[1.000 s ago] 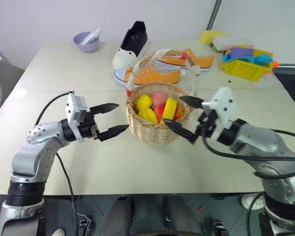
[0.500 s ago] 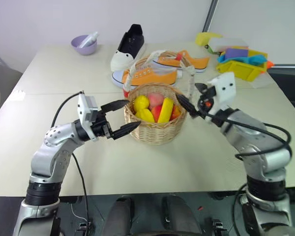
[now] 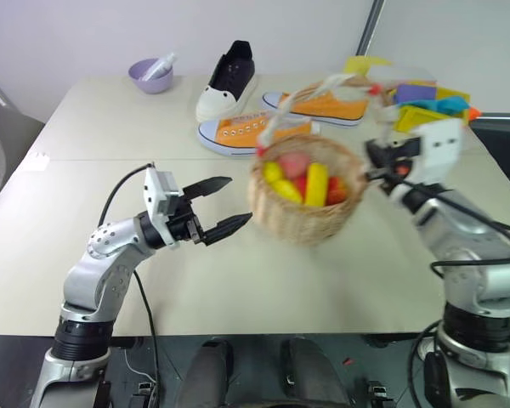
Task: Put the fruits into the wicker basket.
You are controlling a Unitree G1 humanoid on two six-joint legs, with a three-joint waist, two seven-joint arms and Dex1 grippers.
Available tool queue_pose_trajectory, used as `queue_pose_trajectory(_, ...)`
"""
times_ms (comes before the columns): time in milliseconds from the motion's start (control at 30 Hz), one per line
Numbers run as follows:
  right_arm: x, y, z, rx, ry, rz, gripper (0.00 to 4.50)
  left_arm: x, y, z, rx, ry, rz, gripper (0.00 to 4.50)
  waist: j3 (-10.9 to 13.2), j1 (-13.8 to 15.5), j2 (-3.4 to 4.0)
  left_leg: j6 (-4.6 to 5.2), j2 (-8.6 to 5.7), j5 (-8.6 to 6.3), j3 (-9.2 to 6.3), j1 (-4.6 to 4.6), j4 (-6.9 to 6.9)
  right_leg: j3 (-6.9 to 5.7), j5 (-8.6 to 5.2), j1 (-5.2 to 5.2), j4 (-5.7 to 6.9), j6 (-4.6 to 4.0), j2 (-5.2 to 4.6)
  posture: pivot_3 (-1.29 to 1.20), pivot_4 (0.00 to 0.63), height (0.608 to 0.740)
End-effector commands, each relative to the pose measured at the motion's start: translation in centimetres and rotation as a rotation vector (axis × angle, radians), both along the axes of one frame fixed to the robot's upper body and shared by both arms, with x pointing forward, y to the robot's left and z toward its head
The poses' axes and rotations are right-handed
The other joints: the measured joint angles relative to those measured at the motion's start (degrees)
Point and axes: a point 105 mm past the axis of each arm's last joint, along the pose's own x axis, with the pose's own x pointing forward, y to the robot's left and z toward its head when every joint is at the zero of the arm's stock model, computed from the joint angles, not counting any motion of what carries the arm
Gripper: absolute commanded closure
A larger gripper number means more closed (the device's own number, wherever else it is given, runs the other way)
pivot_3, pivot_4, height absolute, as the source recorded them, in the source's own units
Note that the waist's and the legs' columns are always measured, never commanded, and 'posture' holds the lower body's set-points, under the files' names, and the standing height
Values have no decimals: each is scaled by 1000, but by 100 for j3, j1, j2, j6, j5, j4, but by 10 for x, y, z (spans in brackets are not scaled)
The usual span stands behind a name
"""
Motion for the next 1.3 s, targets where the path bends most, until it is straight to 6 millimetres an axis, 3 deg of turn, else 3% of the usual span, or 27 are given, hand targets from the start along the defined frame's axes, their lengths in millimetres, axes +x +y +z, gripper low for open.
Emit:
queue_pose_trajectory(33,-10,-66,19,30,-69,-265,4462,-2,-7,6,-11,-28,-19,0,0,-10,0,0,0,0,9,1,0,0,0,0,0,0,0,0,150,721)
queue_pose_trajectory(200,-2,-105,7,72,-54,-364,4462,-1,-12,7,-19,-31,-30,0,0,-71,3,11,4,-6,29,13,-2,15,0,0,4,-1,11,0,150,721)
queue_pose_trajectory(333,1,-118,-2,86,-46,-391,4462,4,-12,7,-26,-28,2,0,-1,-49,8,28,16,-16,44,46,-8,68,1,6,9,-3,45,0,150,721)
queue_pose_trajectory(467,-8,-114,4,65,-71,-364,2762,8,-9,5,-13,-5,53,0,-1,-32,9,28,20,-16,45,46,-7,74,1,6,9,-3,45,0,150,721)
queue_pose_trajectory(567,-21,-114,6,-6,-75,-364,1198,14,-2,-1,17,12,111,0,-1,-15,9,31,20,-18,45,45,-7,75,1,6,9,-3,44,0,150,721)
queue_pose_trajectory(667,-44,-111,-4,-95,-50,-293,1198,26,18,-12,70,42,218,0,-2,18,10,32,19,-19,44,44,-7,75,1,6,7,-2,43,0,150,721)
queue_pose_trajectory(800,-71,-94,-26,-198,22,-135,1198,41,54,-34,172,61,392,0,-2,-34,12,47,19,-27,43,47,-8,75,0,11,2,-1,46,0,150,721)
queue_pose_trajectory(900,-80,-65,-45,-220,79,55,1198,43,79,-53,196,97,479,0,-3,-67,14,52,25,-30,54,55,-9,86,-1,12,-3,-2,47,0,150,721)
queue_pose_trajectory(1000,-83,-18,-71,-211,155,305,1198,39,95,-75,244,131,542,0,-2,-66,14,52,47,-30,60,62,-8,90,2,15,-4,-7,56,0,150,721)
queue_pose_trajectory(1067,-85,1,-80,-190,184,404,1198,35,100,-84,268,132,548,0,-3,-50,14,52,53,-30,60,62,-8,90,3,15,-5,-9,58,0,150,721)
queue_pose_trajectory(1167,-72,23,-95,-179,200,462,1198,26,106,-98,297,162,561,0,-3,-18,12,51,55,-30,59,59,-7,89,3,14,-9,-10,55,0,150,721)
queue_pose_trajectory(1300,-62,36,-97,-153,183,496,1198,23,106,-96,272,158,569,0,-3,26,11,50,51,-30,58,52,-4,89,2,16,-22,-17,45,0,150,721)
